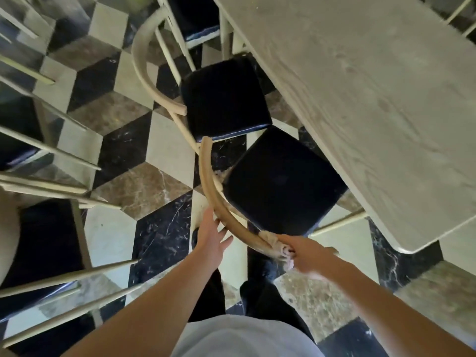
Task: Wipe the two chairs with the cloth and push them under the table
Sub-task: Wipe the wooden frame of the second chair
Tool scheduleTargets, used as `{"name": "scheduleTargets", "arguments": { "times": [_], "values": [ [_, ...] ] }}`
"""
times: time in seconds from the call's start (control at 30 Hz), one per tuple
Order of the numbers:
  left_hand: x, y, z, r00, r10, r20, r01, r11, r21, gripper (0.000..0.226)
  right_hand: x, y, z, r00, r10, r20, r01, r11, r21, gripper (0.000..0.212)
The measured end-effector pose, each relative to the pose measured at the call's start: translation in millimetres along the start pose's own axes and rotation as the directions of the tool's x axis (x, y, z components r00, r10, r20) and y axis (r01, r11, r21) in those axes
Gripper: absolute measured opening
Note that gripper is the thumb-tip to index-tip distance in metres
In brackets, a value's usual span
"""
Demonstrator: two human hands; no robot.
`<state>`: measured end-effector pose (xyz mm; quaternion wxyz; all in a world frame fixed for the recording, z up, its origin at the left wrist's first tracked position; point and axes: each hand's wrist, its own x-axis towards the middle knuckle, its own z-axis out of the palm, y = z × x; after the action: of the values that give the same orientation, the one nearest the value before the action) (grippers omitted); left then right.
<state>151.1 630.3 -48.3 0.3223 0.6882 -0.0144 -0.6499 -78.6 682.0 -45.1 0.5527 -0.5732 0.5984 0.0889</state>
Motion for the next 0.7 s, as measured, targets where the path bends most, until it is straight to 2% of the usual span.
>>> {"name": "scheduleTargets", "arguments": {
  "times": [0.17, 0.27, 0.4, 0.5, 0.7],
  "values": [
    [0, 0, 6, 0.999, 0.029, -0.025, -0.028, 0.999, 0.041, 0.048, -34, 55, -19, 0.979, -0.088, -0.183, 0.043, 0.97, -0.238, 0.07],
    [1, 2, 6, 0.999, 0.02, -0.031, -0.018, 0.998, 0.056, 0.048, -40, 75, -20, 0.959, -0.026, -0.281, -0.041, 0.973, -0.228, 0.076],
    [-1, 5, 1, 1.0, 0.011, -0.017, -0.009, 0.996, 0.088, 0.041, -38, 73, 15, 0.911, 0.023, -0.411, -0.161, 0.939, -0.305, 0.066],
    [3, 15, -11, 1.0, 0.003, 0.003, -0.004, 0.996, 0.091, 0.041, -33, 47, 50, 0.871, 0.101, -0.48, -0.228, 0.95, -0.213, 0.08],
    [13, 31, -25, 0.993, -0.044, 0.108, 0.031, 0.993, 0.112, 0.049, -7, -48, 108, 0.844, -0.003, -0.536, -0.031, 0.998, -0.055, 0.093]
  ]
}}
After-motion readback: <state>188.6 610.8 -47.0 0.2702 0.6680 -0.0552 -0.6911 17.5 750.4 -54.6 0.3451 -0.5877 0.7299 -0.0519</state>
